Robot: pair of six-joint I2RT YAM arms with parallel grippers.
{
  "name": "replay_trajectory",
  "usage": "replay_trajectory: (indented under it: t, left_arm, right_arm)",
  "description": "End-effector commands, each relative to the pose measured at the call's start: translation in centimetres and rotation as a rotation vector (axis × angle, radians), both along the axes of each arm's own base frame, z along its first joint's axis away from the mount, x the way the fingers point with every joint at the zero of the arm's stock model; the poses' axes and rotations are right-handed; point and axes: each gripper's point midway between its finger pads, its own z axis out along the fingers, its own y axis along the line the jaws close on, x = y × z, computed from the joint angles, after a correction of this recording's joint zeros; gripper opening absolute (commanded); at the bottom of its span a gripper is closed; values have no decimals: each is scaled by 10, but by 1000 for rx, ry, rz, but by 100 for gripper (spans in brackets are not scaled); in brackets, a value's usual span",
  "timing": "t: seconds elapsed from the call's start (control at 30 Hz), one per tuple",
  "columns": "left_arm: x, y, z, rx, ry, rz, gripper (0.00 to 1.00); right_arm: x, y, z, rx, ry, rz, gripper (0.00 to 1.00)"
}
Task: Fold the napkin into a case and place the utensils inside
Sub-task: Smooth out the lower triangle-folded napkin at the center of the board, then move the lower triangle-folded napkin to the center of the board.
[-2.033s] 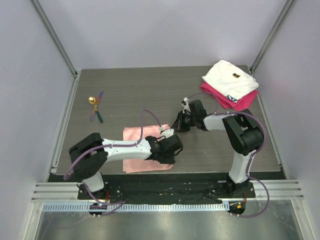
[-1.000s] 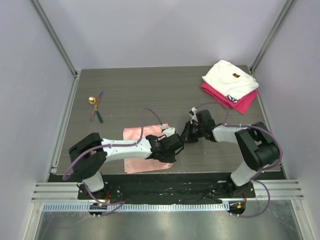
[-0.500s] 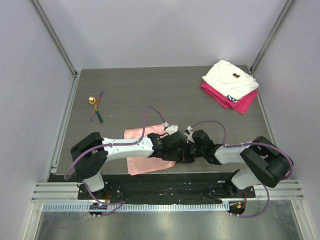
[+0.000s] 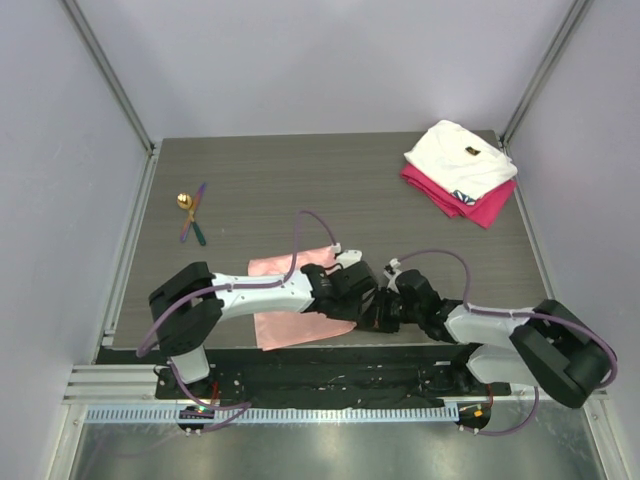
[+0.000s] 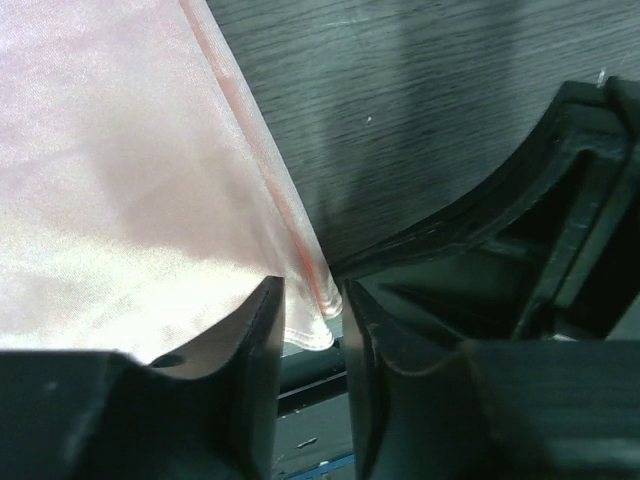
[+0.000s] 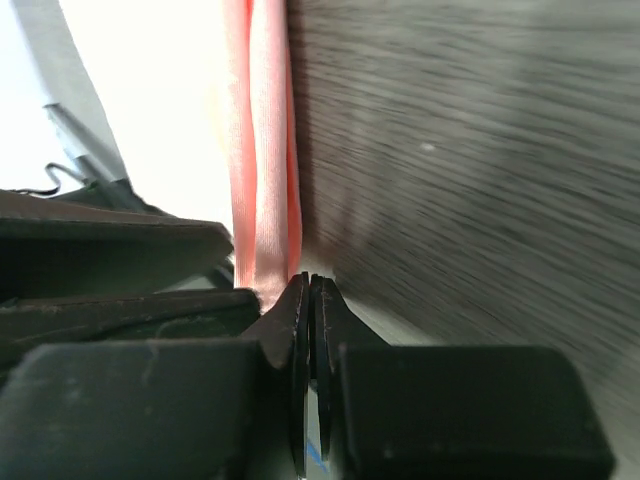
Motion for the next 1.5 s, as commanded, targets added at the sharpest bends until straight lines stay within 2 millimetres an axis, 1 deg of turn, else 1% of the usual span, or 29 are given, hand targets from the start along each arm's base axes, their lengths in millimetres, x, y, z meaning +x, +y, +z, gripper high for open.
replay_trajectory:
  t: [0.0,0.07,0.1,0.13,0.17,0.2,0.23,0.27,0.3,0.33,0.37,0.4,0.43,0.47,0.5,0.53,0.57,0.63,0.7,0.77,0.87,0.93,1.03,1.07,1.2,1.23,1.3,1.4,1.47]
  left_arm:
    - [9,0,39,-93,-38,2,42]
    - [13,6,48,-125,-43,20,45]
    - [17,15,56,-149,-50,38,46]
    - [19,18,63,-173,-53,46,47]
    - [21,23,67,-188,-57,55,48]
    - [25,30,79,-217,-65,70,48]
    - [34,41,80,-229,-43,95,48]
    - [39,50,82,-235,-44,109,48]
    - [43,60,84,-229,-58,109,48]
    - [50,80,84,-226,-74,149,48]
    - [53,91,85,-222,-92,162,49]
    - [55,103,82,-209,-94,176,50]
    - [63,121,88,-225,-112,228,50]
    - [57,132,76,-214,-87,235,52]
    - [57,143,73,-211,-83,255,53]
    - [63,156,79,-231,-109,285,57]
    - [58,166,69,-224,-87,293,58]
    - [57,181,70,-221,-100,307,61]
    - [57,192,66,-227,-84,325,63]
    - [59,204,67,-220,-95,343,64]
    - [61,211,69,-228,-97,342,64]
    - [64,214,73,-246,-94,344,64]
    - [68,216,73,-258,-91,339,64]
    - [69,216,74,-263,-90,338,64]
    - [72,211,70,-289,-62,328,64]
    - [71,209,70,-306,-51,323,64]
    - [74,208,69,-315,-50,326,64]
    - [76,206,69,-326,-38,327,64]
    - [76,206,69,-330,-37,331,64]
  right_arm:
    - [8,-28,-8,-178,-49,-60,10]
    - [7,-37,-8,-233,-63,-59,14]
    - [11,-40,-3,-245,-97,-69,18]
    - [13,-44,-3,-273,-121,-58,22]
    - [16,-44,3,-286,-136,-52,26]
    - [18,-44,5,-298,-151,-45,32]
    - [21,-45,8,-317,-178,-22,36]
    - [27,-40,16,-312,-197,-8,39]
    - [30,-37,20,-311,-216,7,46]
    - [32,-35,18,-323,-215,24,49]
    - [38,-31,23,-321,-244,37,52]
    - [40,-28,24,-321,-245,47,57]
    - [41,-21,23,-314,-228,67,58]
    - [44,-14,27,-290,-230,69,58]
    - [44,-7,27,-274,-224,77,59]
    - [40,2,24,-262,-211,98,60]
    - [41,12,27,-233,-217,99,61]
    - [36,22,24,-234,-206,120,62]
    - [37,24,21,-242,-193,100,62]
    - [36,20,14,-267,-183,82,61]
    - [34,5,2,-350,-154,59,55]
    - [33,-3,-1,-379,-151,40,54]
    - [31,-5,4,-363,-161,27,54]
    - [31,-5,6,-356,-163,23,57]
    - [28,11,27,-245,-162,35,64]
    - [27,19,37,-190,-168,51,65]
    - [27,25,44,-152,-171,54,71]
    - [28,28,44,-155,-178,75,74]
    - [26,27,34,-181,-160,87,74]
